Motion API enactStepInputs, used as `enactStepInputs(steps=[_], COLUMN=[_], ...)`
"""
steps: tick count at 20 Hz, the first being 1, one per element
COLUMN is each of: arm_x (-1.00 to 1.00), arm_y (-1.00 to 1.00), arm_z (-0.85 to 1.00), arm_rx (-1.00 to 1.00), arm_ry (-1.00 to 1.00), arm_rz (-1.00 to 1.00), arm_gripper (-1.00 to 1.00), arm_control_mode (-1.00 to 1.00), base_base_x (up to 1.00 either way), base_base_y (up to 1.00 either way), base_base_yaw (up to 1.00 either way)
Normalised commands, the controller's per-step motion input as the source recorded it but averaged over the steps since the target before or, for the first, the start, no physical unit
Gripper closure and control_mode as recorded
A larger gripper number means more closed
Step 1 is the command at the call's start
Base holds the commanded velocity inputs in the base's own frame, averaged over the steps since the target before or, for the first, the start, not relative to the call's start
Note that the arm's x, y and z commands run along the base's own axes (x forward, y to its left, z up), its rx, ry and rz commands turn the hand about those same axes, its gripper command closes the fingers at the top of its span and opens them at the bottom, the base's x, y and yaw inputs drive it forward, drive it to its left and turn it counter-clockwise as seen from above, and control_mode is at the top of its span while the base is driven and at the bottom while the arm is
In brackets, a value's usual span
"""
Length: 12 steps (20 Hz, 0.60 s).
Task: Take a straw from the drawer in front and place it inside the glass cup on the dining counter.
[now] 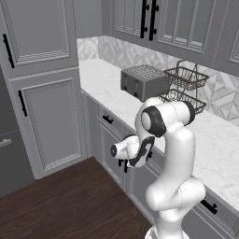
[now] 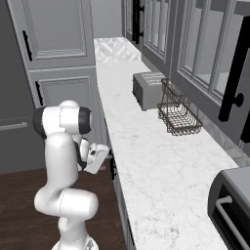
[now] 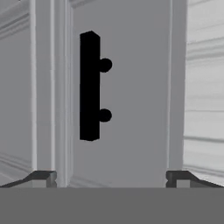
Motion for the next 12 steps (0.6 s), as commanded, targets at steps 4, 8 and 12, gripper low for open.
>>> enactStepInputs(steps=[4, 8, 12], arm_x=[0.32, 0.32, 0.36], arm_y=[0.00, 0.00, 0.00], arm_z=[-0.26, -0.41, -0.48], arm_rx=[-0.01, -0.03, -0.04], arm_ry=[0.00, 0.00, 0.00], arm_rz=[0.03, 0.00, 0.00], arm_gripper=[-1.00, -1.00, -1.00], arm_control_mode=[-1.00, -1.00, -1.00], base_base_x=[0.00, 0.00, 0.00], base_base_y=[0.00, 0.00, 0.00], base_base_yaw=[0.00, 0.00, 0.00])
